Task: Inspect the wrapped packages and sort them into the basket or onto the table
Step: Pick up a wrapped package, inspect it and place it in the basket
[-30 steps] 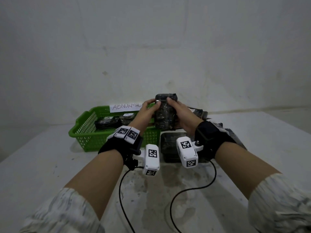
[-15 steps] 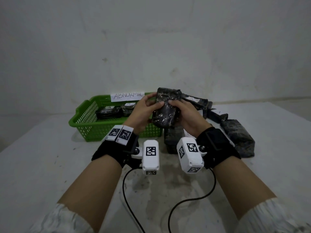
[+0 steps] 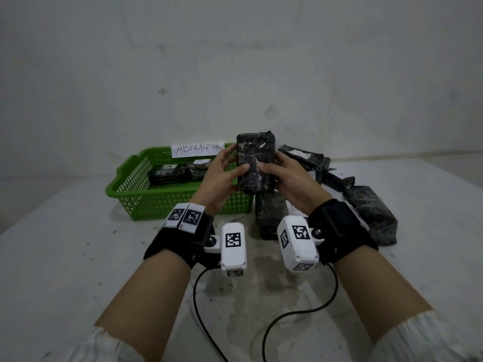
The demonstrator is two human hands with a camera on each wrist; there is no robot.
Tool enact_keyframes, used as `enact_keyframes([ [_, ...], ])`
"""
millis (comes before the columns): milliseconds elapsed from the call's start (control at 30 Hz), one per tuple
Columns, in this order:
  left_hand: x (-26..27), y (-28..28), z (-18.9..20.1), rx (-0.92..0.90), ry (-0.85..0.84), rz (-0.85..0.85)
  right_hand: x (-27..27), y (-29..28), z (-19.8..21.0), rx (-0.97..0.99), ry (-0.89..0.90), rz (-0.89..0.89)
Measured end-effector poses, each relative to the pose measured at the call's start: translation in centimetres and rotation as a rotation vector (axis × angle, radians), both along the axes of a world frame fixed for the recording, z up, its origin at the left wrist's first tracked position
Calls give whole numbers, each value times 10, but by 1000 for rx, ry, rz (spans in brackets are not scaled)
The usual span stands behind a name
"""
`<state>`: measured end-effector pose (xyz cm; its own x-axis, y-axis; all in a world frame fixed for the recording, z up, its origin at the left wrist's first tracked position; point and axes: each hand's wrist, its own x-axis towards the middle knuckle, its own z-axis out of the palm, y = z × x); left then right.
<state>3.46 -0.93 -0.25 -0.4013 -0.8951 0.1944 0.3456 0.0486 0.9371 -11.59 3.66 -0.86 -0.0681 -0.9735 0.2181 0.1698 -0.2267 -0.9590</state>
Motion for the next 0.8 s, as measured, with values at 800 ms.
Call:
enact_keyframes([
  [800,7,1,-16,-204,-55,157,9,5,-5,-47,163,-110],
])
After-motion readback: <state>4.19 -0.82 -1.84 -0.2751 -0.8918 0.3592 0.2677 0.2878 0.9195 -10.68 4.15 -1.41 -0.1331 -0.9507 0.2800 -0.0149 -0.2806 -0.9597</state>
